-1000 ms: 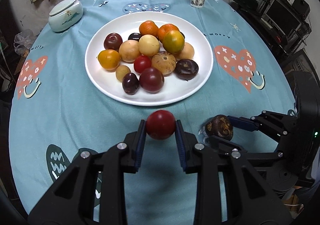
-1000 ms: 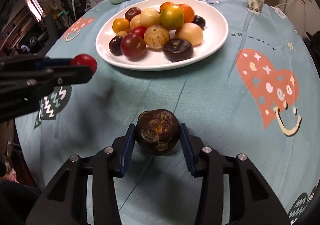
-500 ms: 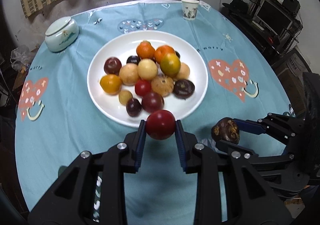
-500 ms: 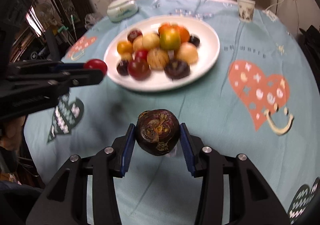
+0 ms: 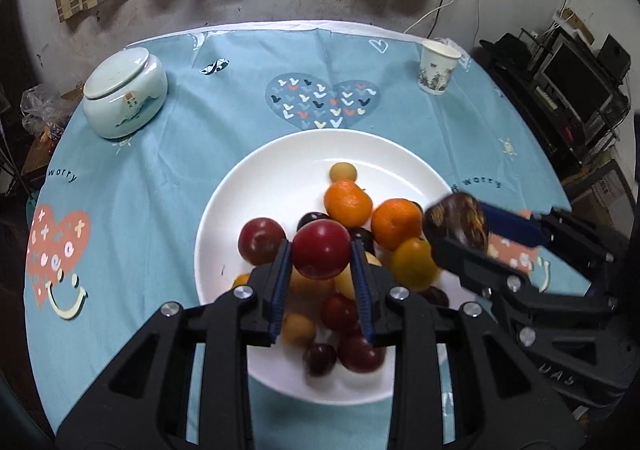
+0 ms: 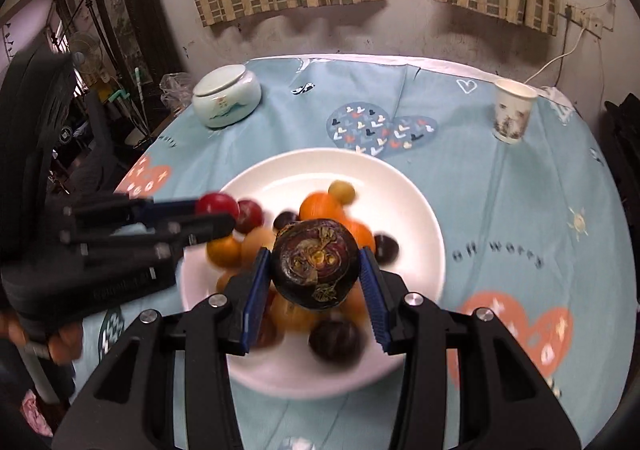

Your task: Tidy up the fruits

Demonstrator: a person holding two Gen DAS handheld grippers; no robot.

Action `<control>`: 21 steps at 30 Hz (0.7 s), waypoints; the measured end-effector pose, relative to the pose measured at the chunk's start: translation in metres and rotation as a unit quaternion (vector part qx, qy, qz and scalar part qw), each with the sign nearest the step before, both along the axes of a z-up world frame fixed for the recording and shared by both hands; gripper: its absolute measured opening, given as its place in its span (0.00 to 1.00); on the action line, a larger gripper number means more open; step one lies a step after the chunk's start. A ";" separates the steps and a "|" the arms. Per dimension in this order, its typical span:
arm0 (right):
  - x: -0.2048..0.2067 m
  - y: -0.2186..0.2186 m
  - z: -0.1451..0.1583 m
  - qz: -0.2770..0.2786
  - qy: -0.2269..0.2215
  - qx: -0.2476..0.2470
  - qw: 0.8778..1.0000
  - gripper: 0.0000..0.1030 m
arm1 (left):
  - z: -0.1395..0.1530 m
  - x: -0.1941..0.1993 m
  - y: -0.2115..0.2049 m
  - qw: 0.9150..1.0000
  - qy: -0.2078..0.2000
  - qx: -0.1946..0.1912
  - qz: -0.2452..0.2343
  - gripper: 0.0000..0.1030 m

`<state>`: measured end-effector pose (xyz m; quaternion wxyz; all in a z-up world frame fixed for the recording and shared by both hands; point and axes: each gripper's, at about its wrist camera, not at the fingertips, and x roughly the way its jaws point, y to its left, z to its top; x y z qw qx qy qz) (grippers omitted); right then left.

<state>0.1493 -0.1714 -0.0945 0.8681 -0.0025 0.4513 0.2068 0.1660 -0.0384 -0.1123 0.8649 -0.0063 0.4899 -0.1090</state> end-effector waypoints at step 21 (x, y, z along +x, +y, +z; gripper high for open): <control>-0.058 -0.022 0.003 0.010 0.001 0.014 1.000 0.72 | 0.047 -0.046 0.003 0.992 -0.112 0.057 0.026 0.84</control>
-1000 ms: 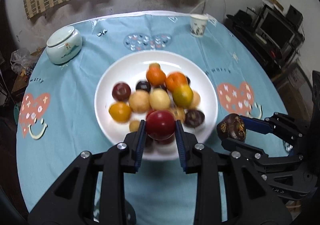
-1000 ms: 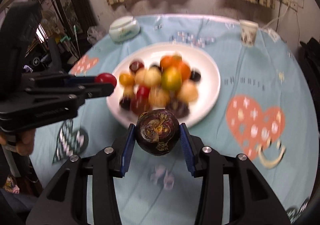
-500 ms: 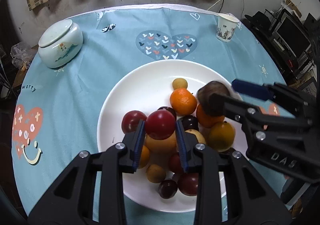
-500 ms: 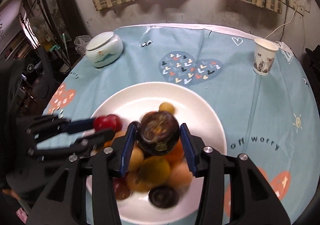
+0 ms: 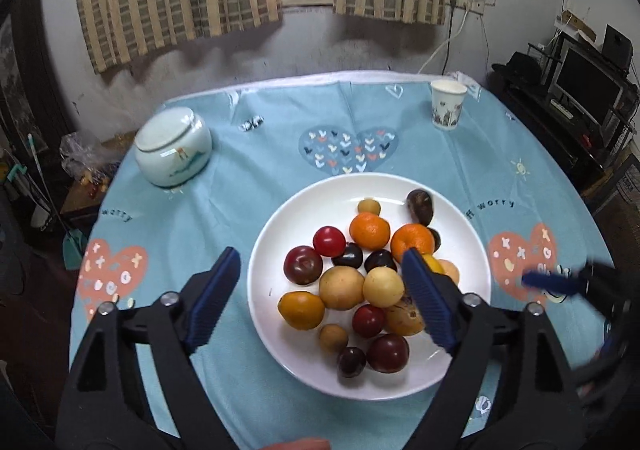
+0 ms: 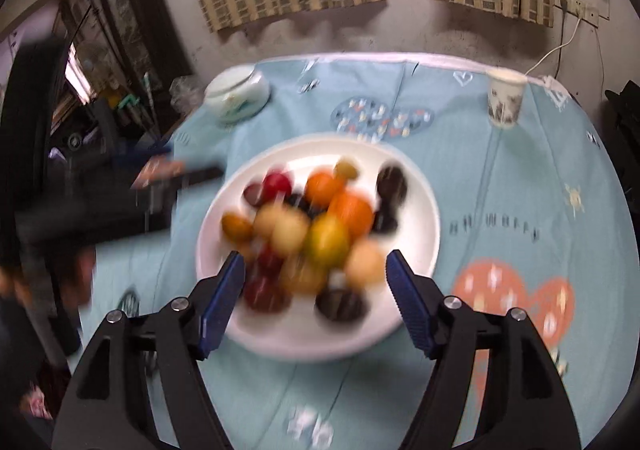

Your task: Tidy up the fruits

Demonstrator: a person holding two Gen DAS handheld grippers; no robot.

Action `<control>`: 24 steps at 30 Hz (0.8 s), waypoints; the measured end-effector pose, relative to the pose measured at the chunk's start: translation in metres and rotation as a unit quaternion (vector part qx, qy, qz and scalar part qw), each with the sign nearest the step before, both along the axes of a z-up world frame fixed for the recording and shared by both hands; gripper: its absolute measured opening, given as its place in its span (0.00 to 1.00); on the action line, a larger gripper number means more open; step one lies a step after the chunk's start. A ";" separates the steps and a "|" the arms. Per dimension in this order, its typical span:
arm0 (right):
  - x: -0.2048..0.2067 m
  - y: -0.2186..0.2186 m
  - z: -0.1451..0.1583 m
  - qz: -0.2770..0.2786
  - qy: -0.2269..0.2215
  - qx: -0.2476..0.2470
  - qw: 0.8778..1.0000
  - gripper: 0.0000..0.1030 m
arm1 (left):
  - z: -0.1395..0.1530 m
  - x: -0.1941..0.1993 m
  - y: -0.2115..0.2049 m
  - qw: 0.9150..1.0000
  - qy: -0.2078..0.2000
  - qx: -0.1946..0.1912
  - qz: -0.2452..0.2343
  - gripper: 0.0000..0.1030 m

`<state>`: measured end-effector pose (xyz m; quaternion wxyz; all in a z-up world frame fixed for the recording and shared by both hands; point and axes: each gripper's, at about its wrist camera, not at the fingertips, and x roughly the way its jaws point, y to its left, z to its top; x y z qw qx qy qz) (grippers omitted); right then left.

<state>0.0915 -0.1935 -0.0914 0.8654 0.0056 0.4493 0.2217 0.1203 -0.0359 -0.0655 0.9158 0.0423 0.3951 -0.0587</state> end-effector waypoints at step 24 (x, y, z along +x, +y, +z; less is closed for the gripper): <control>-0.121 0.023 0.021 0.026 -0.024 0.001 0.999 0.72 | 0.074 -0.096 0.019 0.995 -0.084 -0.017 0.043 0.97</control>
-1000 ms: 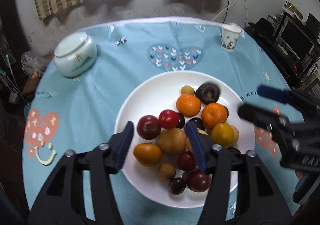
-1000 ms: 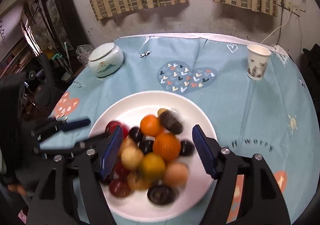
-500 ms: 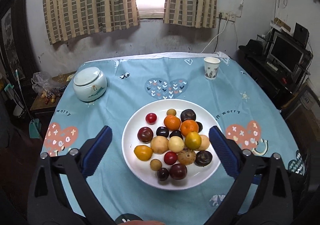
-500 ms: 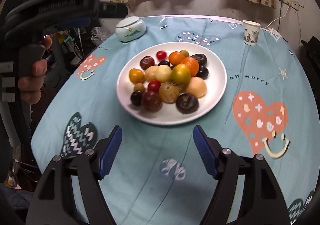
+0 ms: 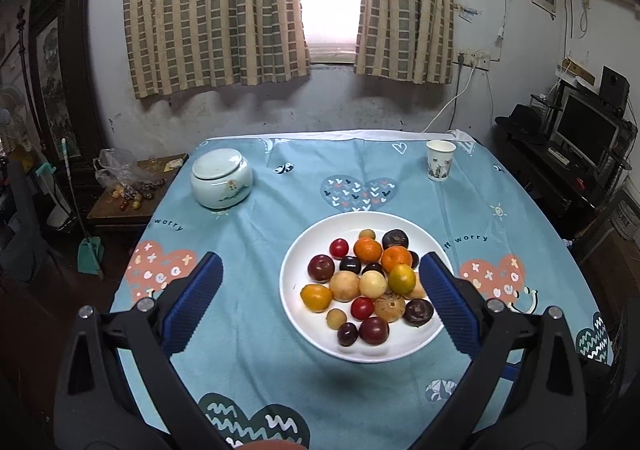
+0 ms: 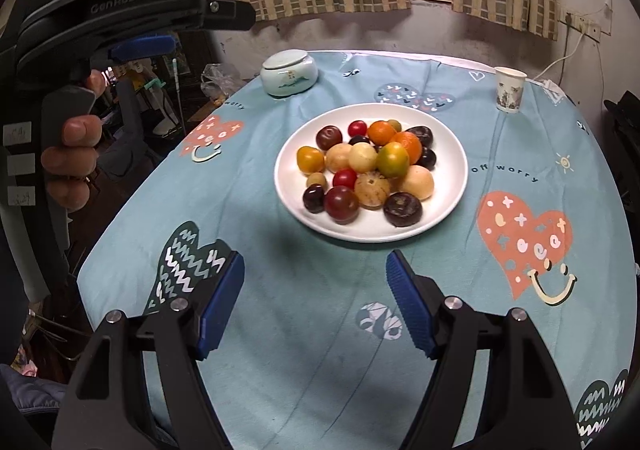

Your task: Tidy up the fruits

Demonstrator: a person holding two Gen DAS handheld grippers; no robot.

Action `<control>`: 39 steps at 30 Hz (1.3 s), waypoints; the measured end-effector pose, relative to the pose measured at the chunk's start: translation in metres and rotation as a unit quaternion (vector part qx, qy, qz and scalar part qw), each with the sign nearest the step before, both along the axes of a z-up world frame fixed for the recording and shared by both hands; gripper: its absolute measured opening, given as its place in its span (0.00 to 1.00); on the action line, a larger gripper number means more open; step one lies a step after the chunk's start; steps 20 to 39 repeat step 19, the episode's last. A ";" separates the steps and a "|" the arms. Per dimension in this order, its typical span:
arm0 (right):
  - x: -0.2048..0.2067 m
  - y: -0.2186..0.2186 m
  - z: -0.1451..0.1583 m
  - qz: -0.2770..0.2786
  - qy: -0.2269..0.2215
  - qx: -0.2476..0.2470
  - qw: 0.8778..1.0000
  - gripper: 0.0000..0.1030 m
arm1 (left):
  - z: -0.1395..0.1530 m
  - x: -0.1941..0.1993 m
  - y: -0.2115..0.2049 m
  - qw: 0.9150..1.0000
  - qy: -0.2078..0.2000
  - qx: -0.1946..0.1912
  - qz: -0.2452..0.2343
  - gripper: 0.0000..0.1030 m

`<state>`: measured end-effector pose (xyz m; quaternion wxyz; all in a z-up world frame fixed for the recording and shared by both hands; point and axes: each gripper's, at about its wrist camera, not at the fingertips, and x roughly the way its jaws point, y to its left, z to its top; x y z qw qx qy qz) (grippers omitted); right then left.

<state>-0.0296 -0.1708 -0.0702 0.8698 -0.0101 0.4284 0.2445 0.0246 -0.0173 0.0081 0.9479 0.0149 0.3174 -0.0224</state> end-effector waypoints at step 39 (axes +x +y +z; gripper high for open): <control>-0.005 -0.006 0.000 -0.017 -0.004 -0.005 1.000 0.72 | 0.009 -0.004 0.001 1.000 -0.008 0.010 0.012 0.97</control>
